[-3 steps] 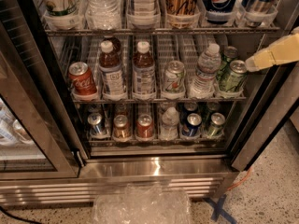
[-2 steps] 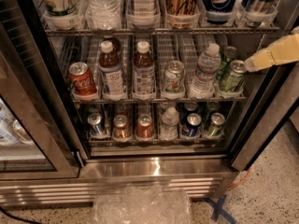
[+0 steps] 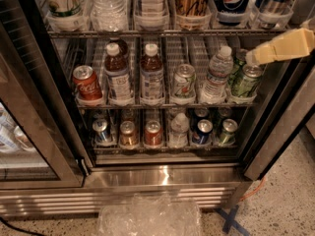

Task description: Pick redbull can from top shelf of fridge

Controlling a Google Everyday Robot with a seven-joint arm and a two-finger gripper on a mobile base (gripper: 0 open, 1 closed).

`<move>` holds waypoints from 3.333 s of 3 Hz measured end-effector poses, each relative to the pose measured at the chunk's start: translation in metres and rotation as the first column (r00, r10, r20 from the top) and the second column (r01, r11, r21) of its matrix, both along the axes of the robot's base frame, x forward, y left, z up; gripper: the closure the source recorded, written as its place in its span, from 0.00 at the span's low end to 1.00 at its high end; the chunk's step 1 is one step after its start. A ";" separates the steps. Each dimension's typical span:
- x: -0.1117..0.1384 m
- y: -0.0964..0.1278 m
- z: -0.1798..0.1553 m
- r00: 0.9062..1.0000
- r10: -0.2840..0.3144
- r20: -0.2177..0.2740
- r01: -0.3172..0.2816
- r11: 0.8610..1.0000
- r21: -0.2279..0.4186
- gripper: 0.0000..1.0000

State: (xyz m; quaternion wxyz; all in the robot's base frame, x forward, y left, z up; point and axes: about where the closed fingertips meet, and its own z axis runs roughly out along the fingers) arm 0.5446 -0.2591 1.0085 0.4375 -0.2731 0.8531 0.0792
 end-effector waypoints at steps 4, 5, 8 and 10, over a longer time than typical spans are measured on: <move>0.007 0.025 0.039 0.971 -0.164 0.174 0.147 0.983 0.109 0.09; 0.015 0.022 0.035 0.967 -0.181 0.181 0.161 0.979 0.122 0.22; 0.049 0.001 0.057 0.913 -0.265 0.311 0.237 0.964 0.124 0.37; 0.065 -0.012 0.064 0.880 -0.315 0.354 0.271 0.947 0.169 0.46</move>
Offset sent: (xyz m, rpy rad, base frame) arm -0.0038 0.0216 0.0606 0.0760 -0.2717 -0.2614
